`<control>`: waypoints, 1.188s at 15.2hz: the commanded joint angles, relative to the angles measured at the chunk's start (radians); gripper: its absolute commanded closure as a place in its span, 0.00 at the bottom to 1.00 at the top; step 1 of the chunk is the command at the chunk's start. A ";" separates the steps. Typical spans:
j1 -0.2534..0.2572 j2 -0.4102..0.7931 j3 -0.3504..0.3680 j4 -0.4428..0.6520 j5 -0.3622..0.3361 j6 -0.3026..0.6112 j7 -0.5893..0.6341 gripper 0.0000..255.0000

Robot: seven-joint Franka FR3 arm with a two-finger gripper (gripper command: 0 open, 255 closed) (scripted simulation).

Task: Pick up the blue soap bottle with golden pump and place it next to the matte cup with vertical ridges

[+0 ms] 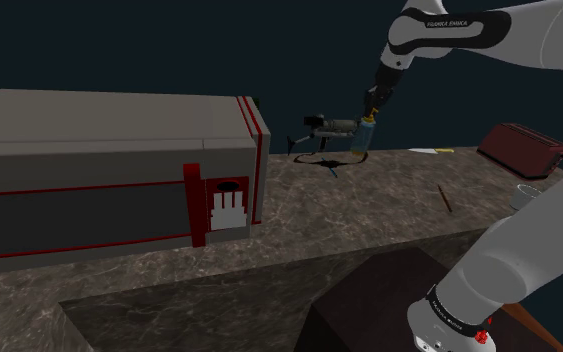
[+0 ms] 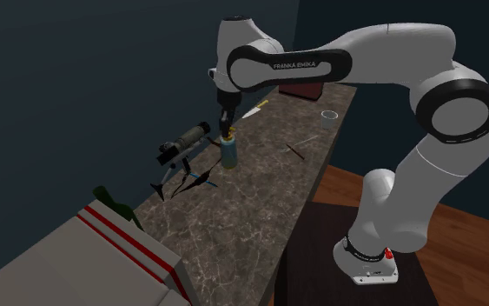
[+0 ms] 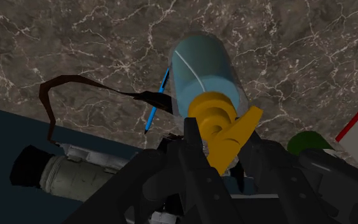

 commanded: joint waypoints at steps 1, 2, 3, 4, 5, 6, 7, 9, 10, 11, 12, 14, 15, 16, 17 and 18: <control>-0.001 0.002 -0.001 0.029 0.001 -0.028 -0.003 1.00; 0.000 0.003 -0.001 0.044 0.001 -0.042 -0.003 1.00; 0.000 0.005 -0.001 0.059 0.002 -0.055 -0.003 1.00; 0.000 0.006 -0.001 0.075 0.002 -0.069 -0.003 1.00; 0.000 0.009 -0.001 0.091 0.003 -0.083 -0.003 1.00; 0.000 0.011 -0.001 0.107 0.003 -0.096 -0.003 1.00; 0.001 0.013 -0.001 0.123 0.004 -0.110 -0.003 1.00; 0.001 0.019 -0.001 0.156 0.006 -0.138 -0.004 1.00; 0.001 0.023 -0.002 0.173 0.007 -0.152 -0.004 1.00; 0.001 0.026 -0.002 0.191 0.008 -0.166 -0.005 1.00; 0.001 0.027 -0.002 0.194 0.008 -0.169 -0.005 1.00; -0.016 -0.008 -0.023 0.161 -0.001 -0.169 -0.042 1.00; -0.025 -0.024 -0.034 0.145 -0.005 -0.169 -0.060 1.00; -0.034 -0.040 -0.045 0.132 -0.010 -0.170 -0.079 1.00; -0.043 -0.054 -0.056 0.119 -0.015 -0.171 -0.099 1.00; -0.052 -0.068 -0.068 0.108 -0.020 -0.173 -0.118 1.00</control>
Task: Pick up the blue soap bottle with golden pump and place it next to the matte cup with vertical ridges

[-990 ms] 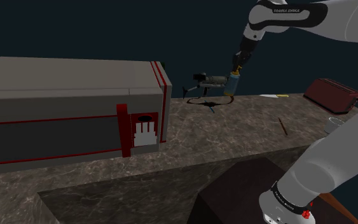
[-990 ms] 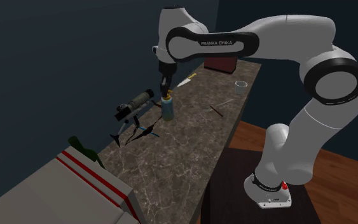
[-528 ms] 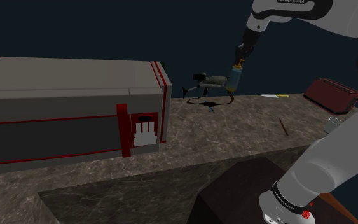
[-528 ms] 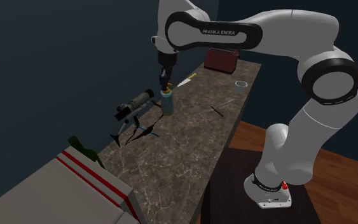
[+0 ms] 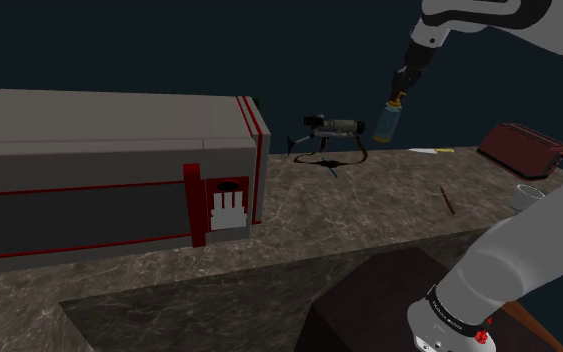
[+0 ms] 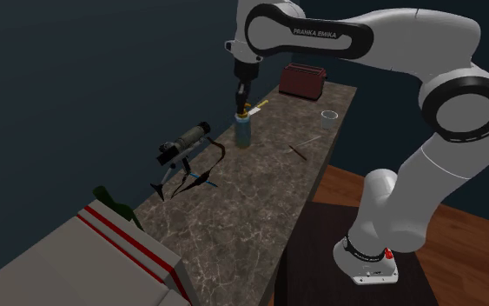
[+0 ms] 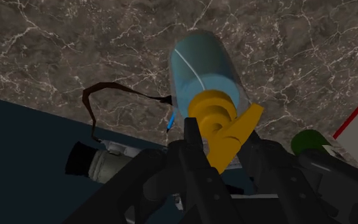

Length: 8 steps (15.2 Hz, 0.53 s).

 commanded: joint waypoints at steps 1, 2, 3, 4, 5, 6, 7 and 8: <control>-0.018 -0.032 -0.024 -0.035 -0.011 0.006 -0.040 1.00; -0.027 -0.043 -0.037 -0.044 -0.016 0.004 -0.061 1.00; -0.035 -0.054 -0.050 -0.052 -0.021 0.001 -0.081 1.00; -0.044 -0.064 -0.063 -0.058 -0.026 -0.001 -0.102 1.00; -0.053 -0.073 -0.077 -0.064 -0.030 -0.004 -0.123 1.00; -0.061 -0.081 -0.091 -0.068 -0.035 -0.006 -0.145 1.00; -0.070 -0.088 -0.105 -0.071 -0.039 -0.009 -0.167 1.00; -0.078 -0.094 -0.120 -0.073 -0.043 -0.012 -0.189 1.00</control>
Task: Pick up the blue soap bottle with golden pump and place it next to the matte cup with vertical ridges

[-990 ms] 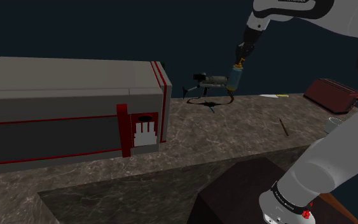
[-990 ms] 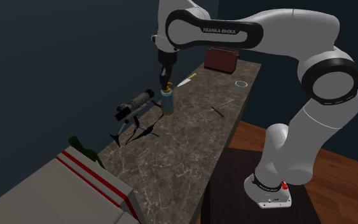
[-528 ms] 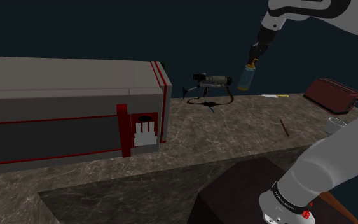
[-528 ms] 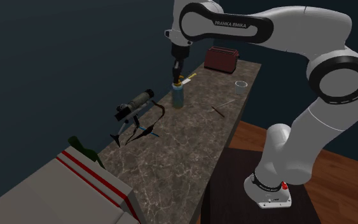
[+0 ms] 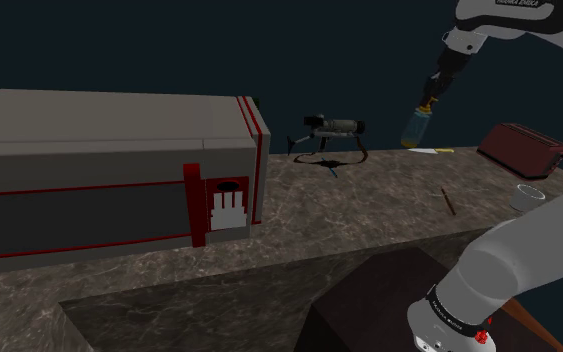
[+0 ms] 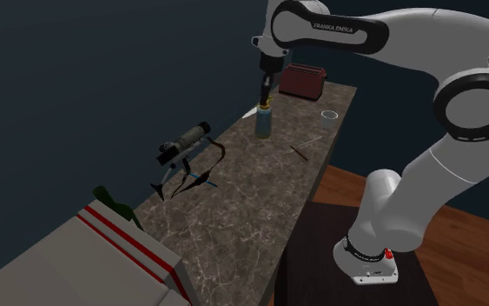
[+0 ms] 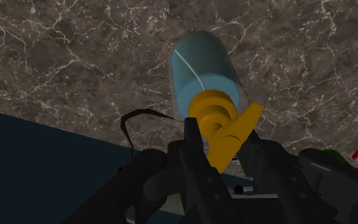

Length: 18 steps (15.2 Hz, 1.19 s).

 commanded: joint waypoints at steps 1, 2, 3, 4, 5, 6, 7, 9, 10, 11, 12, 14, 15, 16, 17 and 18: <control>-0.018 -0.017 -0.032 -0.009 -0.011 -0.005 -0.049 1.00; -0.026 -0.020 -0.047 -0.009 -0.014 -0.008 -0.072 1.00; -0.034 -0.023 -0.064 -0.007 -0.018 -0.011 -0.096 1.00; -0.041 -0.025 -0.080 -0.005 -0.021 -0.014 -0.119 1.00; -0.048 -0.025 -0.098 -0.001 -0.023 -0.017 -0.143 1.00; -0.056 -0.024 -0.115 0.004 -0.025 -0.021 -0.168 1.00; -0.063 -0.022 -0.133 0.010 -0.026 -0.024 -0.193 1.00; -0.075 -0.014 -0.171 0.026 -0.027 -0.031 -0.245 1.00; -0.081 -0.008 -0.191 0.036 -0.026 -0.034 -0.271 1.00; -0.087 -0.001 -0.212 0.046 -0.025 -0.037 -0.298 1.00; -0.092 0.008 -0.233 0.058 -0.022 -0.041 -0.326 1.00; -0.103 0.031 -0.278 0.086 -0.012 -0.048 -0.384 1.00; -0.108 0.045 -0.302 0.102 -0.005 -0.052 -0.415 1.00; -0.112 0.061 -0.327 0.118 0.004 -0.056 -0.446 1.00; -0.116 0.079 -0.353 0.137 0.014 -0.060 -0.478 1.00; -0.121 0.100 -0.381 0.156 0.028 -0.064 -0.512 1.00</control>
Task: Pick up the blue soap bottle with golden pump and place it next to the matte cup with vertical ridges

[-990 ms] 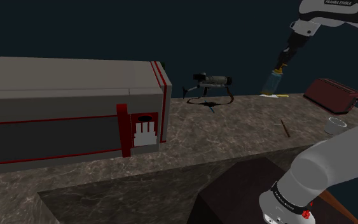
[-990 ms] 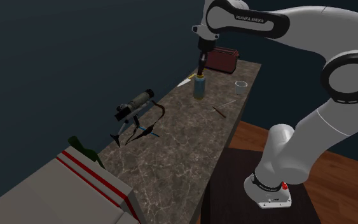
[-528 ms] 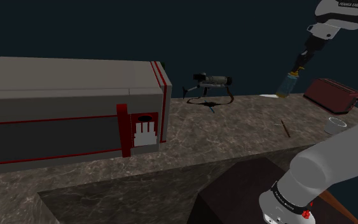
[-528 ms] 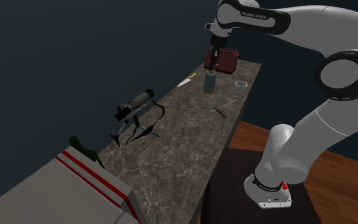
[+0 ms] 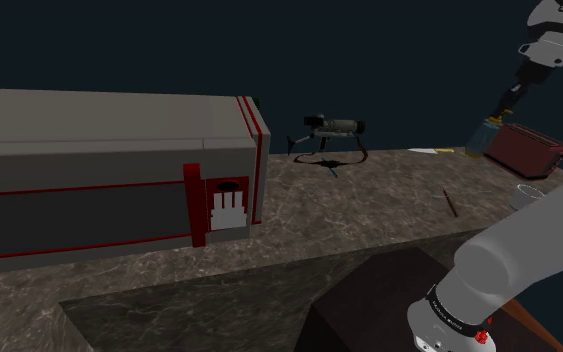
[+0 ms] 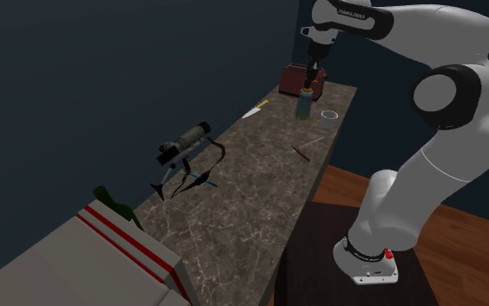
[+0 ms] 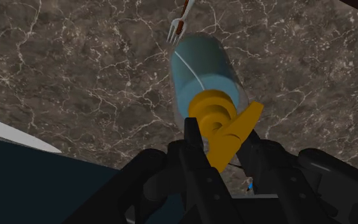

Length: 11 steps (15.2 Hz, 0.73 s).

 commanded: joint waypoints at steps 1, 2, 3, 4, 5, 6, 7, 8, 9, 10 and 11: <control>-0.011 0.033 -0.050 0.031 0.022 -0.008 -0.066 1.00; -0.017 0.060 -0.079 0.054 0.042 -0.014 -0.104 1.00; -0.024 0.090 -0.110 0.078 0.065 -0.020 -0.143 1.00; -0.033 0.125 -0.142 0.104 0.093 -0.028 -0.184 1.00; -0.046 0.164 -0.174 0.131 0.126 -0.037 -0.228 1.00; -0.064 0.207 -0.204 0.161 0.164 -0.048 -0.275 1.00; -0.090 0.256 -0.231 0.193 0.208 -0.062 -0.323 1.00; -0.124 0.307 -0.252 0.228 0.254 -0.079 -0.372 1.00; -0.163 0.361 -0.272 0.266 0.304 -0.098 -0.420 1.00; -0.215 0.412 -0.275 0.306 0.351 -0.119 -0.464 1.00; -0.272 0.461 -0.273 0.348 0.395 -0.142 -0.504 1.00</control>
